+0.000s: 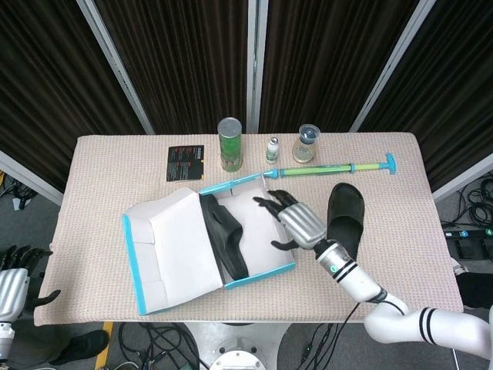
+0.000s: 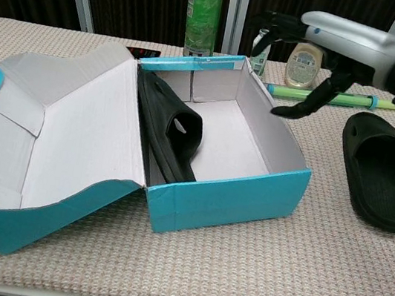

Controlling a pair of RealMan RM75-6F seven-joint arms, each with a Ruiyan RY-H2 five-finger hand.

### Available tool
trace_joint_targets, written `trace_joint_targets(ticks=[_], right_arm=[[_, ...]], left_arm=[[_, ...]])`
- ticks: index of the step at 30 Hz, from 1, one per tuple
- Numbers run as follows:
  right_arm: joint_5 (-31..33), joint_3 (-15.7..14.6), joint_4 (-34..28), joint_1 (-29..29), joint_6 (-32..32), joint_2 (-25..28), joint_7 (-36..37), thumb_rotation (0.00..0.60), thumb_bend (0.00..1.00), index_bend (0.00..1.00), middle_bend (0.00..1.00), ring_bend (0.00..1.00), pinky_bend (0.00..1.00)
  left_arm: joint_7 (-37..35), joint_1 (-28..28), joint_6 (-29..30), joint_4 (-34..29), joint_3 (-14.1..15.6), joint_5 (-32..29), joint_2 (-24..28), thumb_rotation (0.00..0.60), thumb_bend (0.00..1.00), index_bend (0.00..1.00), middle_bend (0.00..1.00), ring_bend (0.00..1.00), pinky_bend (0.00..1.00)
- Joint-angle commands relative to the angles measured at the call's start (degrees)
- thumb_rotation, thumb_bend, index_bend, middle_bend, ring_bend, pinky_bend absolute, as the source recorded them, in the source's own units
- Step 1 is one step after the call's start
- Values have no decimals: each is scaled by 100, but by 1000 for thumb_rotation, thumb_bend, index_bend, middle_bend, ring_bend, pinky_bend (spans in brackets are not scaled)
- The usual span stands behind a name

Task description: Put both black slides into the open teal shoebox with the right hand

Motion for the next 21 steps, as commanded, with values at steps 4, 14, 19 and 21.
trace_joint_targets(ticks=[4, 14, 19, 21], right_arm=[[2490, 69, 258, -125, 208, 351, -2466, 600, 61, 28, 166, 0, 60], [4668, -124, 921, 436, -119, 87, -4123, 600, 53, 27, 113, 0, 38], [5509, -244, 1078, 792, -259, -7, -4795, 600, 51, 24, 101, 0, 12], [5843, -298, 1119, 964, -315, -49, -5076, 600, 51, 25, 99, 0, 3]], left_arm=[[10, -43, -40, 18, -8, 13, -13, 600, 64, 265, 209, 106, 68], [59, -91, -111, 5, -3, 0, -13, 600, 64, 265, 209, 106, 68], [64, -93, -147, 13, 3, -40, -12, 600, 64, 265, 209, 106, 68], [68, -108, -180, 12, 5, -52, -7, 600, 64, 265, 209, 106, 68]])
